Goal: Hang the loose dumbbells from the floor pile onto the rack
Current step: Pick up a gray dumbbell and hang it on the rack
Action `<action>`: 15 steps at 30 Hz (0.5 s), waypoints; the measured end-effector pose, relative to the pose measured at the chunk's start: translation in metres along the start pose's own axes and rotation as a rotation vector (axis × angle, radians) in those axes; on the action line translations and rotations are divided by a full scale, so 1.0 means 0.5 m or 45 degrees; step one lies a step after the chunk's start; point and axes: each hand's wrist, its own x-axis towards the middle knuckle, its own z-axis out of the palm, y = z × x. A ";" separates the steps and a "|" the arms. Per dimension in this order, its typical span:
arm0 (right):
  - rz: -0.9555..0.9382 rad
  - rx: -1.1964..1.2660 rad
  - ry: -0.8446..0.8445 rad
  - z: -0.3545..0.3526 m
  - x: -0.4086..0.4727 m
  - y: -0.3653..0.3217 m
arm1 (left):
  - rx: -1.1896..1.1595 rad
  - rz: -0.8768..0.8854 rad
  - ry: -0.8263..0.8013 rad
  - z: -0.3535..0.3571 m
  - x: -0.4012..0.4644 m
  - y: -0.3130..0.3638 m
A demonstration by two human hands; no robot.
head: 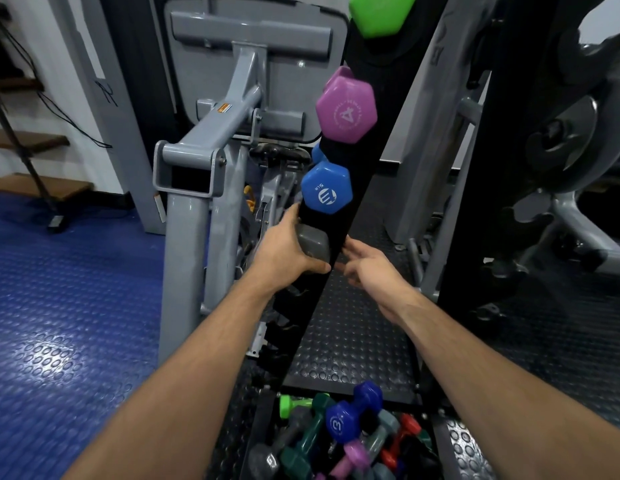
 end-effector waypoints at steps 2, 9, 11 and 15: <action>-0.001 0.015 -0.012 0.001 0.001 0.003 | 0.061 0.046 -0.026 0.014 0.002 0.000; 0.002 0.007 -0.029 -0.001 -0.001 0.004 | -0.205 -0.001 -0.128 0.010 0.004 -0.038; -0.010 -0.007 -0.028 -0.001 -0.001 0.006 | -0.232 -0.030 -0.138 0.009 0.004 -0.050; -0.013 -0.004 -0.023 -0.002 -0.002 0.007 | -0.242 -0.029 -0.129 0.013 0.000 -0.053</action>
